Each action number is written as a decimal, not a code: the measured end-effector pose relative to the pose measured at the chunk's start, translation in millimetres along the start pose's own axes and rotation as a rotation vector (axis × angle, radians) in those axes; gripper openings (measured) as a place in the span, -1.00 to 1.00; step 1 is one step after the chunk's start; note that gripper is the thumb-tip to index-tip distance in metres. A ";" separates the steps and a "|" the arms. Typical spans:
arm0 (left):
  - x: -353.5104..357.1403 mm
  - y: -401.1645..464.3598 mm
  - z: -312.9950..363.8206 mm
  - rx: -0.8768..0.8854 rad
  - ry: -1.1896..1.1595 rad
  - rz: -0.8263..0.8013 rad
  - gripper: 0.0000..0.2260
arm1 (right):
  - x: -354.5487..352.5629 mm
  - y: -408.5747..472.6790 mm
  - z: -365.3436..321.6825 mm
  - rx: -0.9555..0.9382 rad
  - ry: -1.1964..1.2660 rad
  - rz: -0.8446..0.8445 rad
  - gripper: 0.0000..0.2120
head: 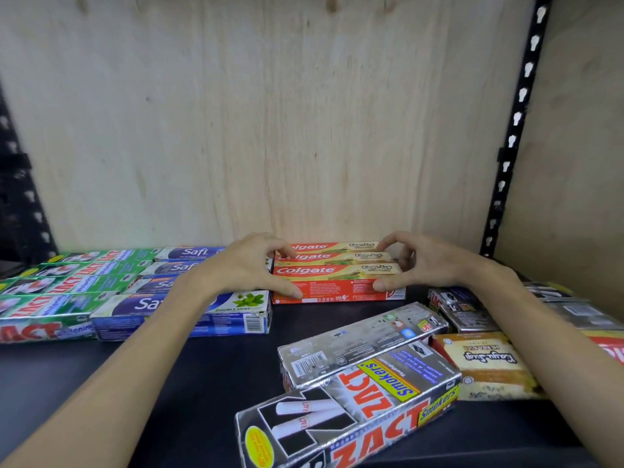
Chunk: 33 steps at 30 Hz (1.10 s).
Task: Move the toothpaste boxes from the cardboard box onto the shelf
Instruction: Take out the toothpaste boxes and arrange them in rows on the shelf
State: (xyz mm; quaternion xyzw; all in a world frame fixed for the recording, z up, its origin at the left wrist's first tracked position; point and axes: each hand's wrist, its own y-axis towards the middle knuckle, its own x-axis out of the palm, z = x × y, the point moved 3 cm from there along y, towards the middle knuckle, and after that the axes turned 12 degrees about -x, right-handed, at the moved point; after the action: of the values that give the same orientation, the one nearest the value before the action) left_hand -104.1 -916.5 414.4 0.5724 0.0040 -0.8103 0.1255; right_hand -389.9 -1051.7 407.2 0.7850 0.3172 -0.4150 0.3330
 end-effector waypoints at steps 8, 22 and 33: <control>-11.3 -8.1 8.0 0.046 -0.171 0.098 -0.42 | -16.9 15.8 -15.3 -0.109 0.066 0.260 -0.47; 0.6 -113.1 16.3 0.233 -0.406 0.461 -0.89 | 3.0 -95.5 -71.9 -0.223 -0.080 0.290 -0.72; 10.3 -201.9 40.2 0.288 -0.584 0.334 -0.83 | -4.0 -191.6 -49.2 -0.170 -0.237 0.346 -0.68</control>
State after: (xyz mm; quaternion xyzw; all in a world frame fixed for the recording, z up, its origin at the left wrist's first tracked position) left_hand -186.6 -729.1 391.0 0.3216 -0.2396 -0.9001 0.1703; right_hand -518.5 -903.4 382.3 0.7426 0.1703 -0.4127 0.4992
